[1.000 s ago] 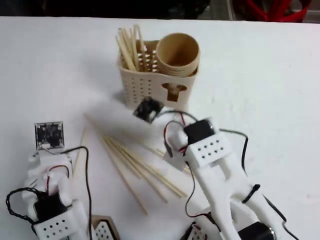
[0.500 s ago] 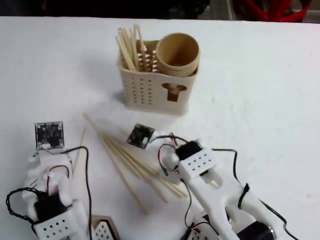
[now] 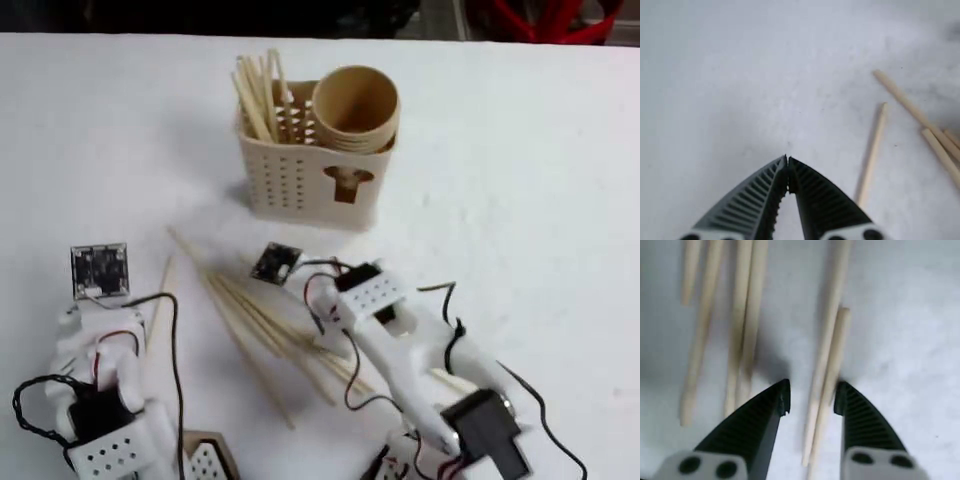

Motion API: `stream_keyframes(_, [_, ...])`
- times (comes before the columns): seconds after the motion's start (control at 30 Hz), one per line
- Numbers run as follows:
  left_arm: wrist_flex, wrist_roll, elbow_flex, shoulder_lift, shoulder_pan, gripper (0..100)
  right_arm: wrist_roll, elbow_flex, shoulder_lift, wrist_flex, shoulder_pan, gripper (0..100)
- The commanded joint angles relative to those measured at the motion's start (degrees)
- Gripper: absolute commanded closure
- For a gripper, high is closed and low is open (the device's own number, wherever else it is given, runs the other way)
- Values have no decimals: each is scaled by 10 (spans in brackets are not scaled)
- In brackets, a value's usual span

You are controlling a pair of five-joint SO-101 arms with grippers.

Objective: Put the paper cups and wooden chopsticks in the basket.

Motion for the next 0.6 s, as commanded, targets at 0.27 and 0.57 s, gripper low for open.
stream_keyframes(0.27, [-13,-5,-5,-7,8,976,4,-35,11,36,-5,980])
stream_keyframes(0.57, [-13,-6,-5,-7,8,976,4,-37,-179,91,-6,980])
